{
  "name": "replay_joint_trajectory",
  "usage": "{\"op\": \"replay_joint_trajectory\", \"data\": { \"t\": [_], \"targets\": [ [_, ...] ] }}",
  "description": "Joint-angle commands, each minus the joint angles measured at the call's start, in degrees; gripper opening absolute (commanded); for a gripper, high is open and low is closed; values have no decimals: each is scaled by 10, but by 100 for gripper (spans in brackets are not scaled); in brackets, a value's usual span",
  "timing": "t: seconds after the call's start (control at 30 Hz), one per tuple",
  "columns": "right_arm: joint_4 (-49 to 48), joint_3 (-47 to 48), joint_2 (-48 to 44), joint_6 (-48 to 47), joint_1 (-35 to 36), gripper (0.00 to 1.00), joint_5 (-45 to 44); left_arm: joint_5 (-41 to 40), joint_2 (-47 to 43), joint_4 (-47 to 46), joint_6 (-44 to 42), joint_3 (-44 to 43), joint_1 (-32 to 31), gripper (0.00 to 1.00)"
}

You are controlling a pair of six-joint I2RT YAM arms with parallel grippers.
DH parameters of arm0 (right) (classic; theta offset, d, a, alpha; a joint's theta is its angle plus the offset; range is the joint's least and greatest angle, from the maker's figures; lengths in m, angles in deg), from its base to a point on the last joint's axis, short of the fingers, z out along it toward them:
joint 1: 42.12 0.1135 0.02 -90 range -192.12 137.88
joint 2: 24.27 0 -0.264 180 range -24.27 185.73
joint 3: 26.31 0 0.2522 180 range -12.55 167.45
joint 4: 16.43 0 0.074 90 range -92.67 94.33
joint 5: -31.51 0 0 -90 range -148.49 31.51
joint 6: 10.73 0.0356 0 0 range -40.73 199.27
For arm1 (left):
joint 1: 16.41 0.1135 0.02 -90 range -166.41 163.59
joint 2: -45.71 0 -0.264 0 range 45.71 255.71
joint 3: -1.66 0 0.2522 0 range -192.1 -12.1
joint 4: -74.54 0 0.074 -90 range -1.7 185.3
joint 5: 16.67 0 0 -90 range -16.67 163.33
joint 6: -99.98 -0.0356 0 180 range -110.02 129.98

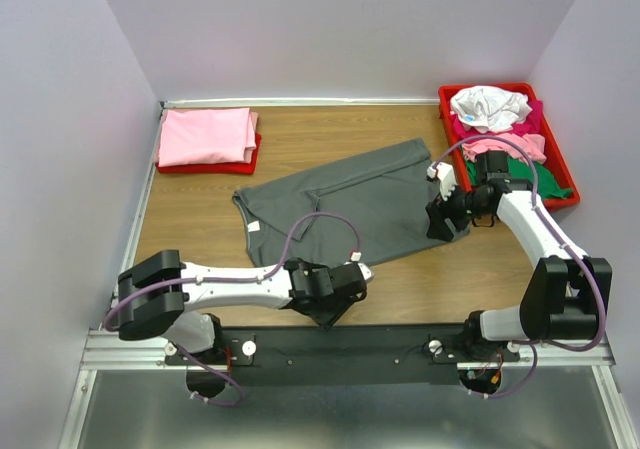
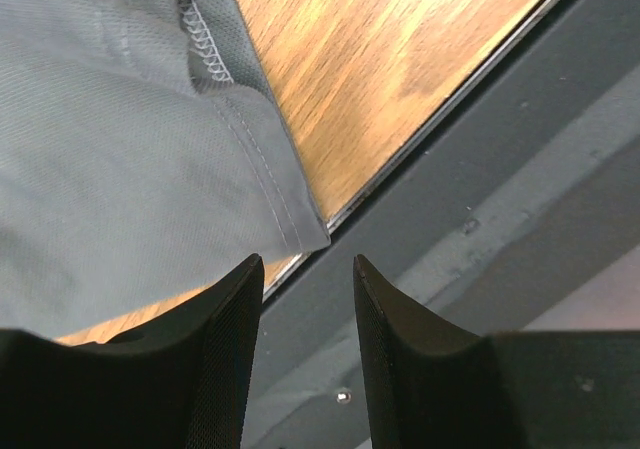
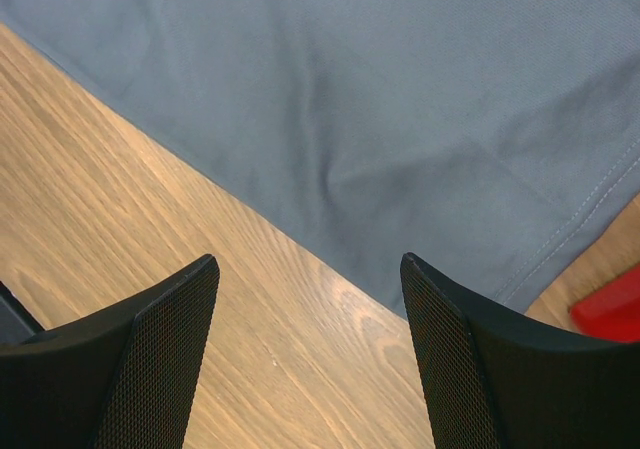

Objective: Fold and stack the t-shirts
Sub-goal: Fold the tshirt

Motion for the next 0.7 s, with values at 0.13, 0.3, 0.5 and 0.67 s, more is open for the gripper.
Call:
{"op": "replay_joint_trajectory", "data": {
  "t": [0.13,0.3,0.5,0.67],
  "targets": [
    [11,-12,-10,3,-4,80,18,6,42,-11,-31,0,-3,49],
    [11,-13,-10,3,-4,80,19,6,50,-10,-34,5,-3,49],
    [12,-12,-14,7,-5,80,26,-2,61,-15,-33,12,-3,34],
    [11,-14,-23,8,-4,80,26,-11,62,-16,-29,19,-3,22]
  ]
}}
